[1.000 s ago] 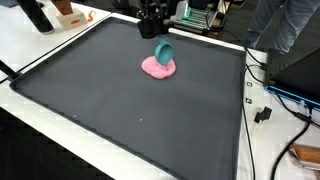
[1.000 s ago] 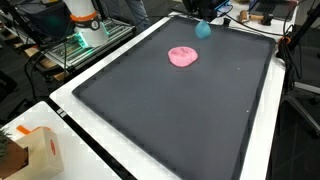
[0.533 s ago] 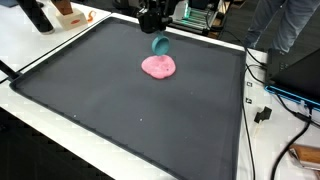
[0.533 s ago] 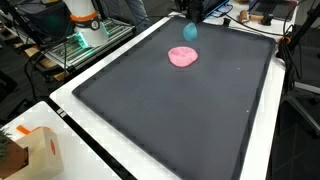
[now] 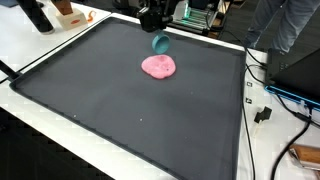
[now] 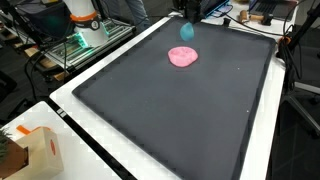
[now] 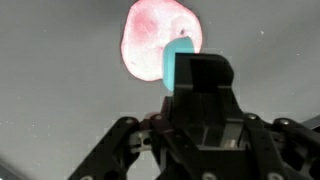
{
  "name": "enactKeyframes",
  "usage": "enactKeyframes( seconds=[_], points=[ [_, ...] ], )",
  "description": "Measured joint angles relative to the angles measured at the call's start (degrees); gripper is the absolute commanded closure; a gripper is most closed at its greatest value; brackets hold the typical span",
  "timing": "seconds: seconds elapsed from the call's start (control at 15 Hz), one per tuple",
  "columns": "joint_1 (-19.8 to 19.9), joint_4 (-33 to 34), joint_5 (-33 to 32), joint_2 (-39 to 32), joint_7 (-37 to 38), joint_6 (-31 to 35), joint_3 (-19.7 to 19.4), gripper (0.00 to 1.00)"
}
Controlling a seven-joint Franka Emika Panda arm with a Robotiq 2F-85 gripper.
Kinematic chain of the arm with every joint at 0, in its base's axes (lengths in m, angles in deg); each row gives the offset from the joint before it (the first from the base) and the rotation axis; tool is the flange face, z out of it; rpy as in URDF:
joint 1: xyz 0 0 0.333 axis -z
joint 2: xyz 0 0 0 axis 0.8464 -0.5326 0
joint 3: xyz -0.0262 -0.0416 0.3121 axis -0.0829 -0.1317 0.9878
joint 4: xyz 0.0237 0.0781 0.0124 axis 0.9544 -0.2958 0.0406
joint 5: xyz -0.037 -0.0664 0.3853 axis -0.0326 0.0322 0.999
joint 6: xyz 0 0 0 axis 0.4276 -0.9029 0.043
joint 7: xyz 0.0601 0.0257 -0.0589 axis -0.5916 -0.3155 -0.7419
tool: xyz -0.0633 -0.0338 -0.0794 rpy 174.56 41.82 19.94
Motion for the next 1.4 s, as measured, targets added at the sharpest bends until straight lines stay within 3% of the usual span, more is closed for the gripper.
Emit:
enactKeyframes(
  seconds=[0.27,0.53,0.73,1.4],
  points=[
    [0.06,0.11,-2.87,-0.28,2.60,0.01,0.00,0.75],
    [0.02,0.57,-20.56,-2.29,19.42,-1.37,0.01,0.75],
    [-1.01,2.71,-28.15,-5.06,28.16,-6.82,0.03,0.75],
    [-5.56,14.18,-30.50,-16.90,35.00,-24.35,-1.21,0.75]
  ],
)
